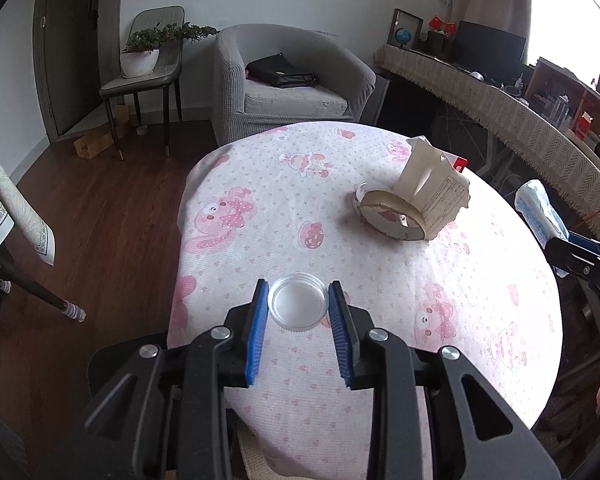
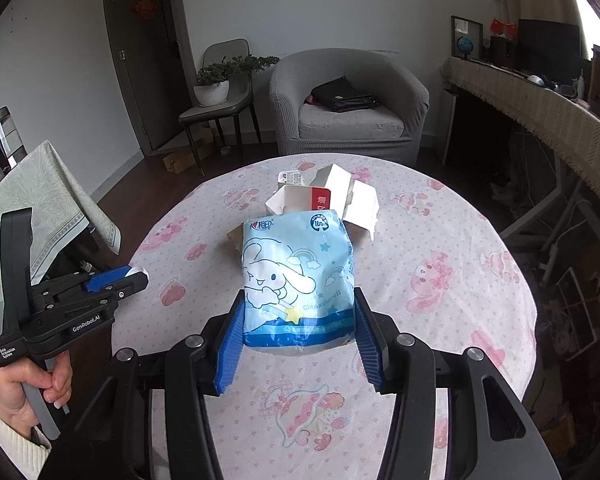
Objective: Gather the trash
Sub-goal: 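Carry both items to the green bin while the left tool drops the cap inside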
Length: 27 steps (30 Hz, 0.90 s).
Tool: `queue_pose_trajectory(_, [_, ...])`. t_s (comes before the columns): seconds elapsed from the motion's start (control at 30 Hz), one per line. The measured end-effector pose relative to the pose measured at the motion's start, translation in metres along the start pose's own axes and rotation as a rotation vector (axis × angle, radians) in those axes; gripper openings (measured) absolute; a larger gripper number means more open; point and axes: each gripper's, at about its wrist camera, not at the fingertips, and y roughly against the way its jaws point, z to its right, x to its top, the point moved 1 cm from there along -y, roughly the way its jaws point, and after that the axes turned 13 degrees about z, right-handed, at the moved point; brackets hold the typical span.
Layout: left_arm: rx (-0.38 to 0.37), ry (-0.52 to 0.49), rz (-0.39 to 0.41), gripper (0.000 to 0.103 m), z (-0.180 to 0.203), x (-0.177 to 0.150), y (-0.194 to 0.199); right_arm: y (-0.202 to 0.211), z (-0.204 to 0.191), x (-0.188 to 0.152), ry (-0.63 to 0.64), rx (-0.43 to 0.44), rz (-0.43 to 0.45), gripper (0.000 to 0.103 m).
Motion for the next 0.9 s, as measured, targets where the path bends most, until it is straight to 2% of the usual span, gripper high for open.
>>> queue_pose_trajectory(0.47, [0.066, -0.035, 0.001, 0.032, -0.030, -0.016, 0.028, -0.005, -0.057, -0.012, 0.011, 0.122, 0.021, 0.051])
queue_pose_trajectory(0.67, [0.099, -0.051, 0.001, 0.032, -0.046, -0.025, 0.038, -0.021, -0.085, -0.018, 0.034, 0.172, 0.003, 0.051])
queue_pose_trajectory(0.9, [0.140, -0.038, -0.034, 0.032, -0.080, -0.037, 0.038, -0.043, -0.123, -0.019, 0.039, 0.232, -0.017, 0.051])
